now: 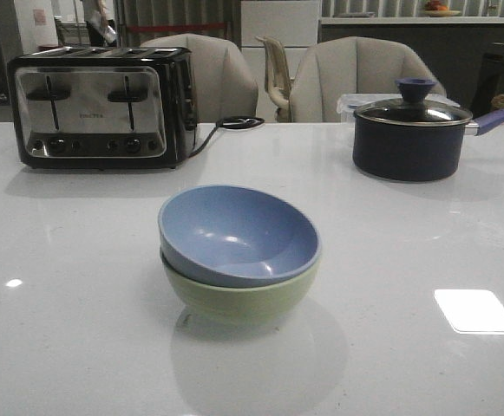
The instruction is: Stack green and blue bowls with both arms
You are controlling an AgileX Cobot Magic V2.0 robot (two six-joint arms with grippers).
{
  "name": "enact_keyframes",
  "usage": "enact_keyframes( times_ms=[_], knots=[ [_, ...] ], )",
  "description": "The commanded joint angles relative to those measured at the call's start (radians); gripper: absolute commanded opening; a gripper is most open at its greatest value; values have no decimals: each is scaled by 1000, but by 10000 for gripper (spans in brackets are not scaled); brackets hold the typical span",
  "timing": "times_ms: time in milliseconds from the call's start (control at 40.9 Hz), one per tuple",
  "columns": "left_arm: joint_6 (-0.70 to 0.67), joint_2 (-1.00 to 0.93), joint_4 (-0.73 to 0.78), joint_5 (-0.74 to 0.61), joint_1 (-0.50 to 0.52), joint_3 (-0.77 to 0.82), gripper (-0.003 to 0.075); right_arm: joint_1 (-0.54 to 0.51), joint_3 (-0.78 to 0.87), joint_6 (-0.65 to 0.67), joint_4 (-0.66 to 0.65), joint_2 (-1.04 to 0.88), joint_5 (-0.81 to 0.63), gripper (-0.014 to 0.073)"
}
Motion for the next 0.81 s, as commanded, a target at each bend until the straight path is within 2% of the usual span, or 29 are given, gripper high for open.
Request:
enact_keyframes(
  times_ms=[0, 245, 587, 636, 783],
  knots=[
    [-8, -16, 0, -88, -4, 6, 99, -9, 64, -4, -1, -45, -167, 38],
    [-8, -16, 0, -88, -4, 6, 99, -7, 183, -4, 25, -108, -192, 38],
    [-8, -16, 0, -88, -4, 6, 99, -6, 185, -2, 25, -107, -199, 38],
    [-8, -16, 0, -88, -4, 6, 99, -6, 185, 28, 17, -107, -220, 38],
    [-8, -16, 0, -88, -4, 6, 99, -7, 185, 276, -110, -107, -305, 38]
  ],
)
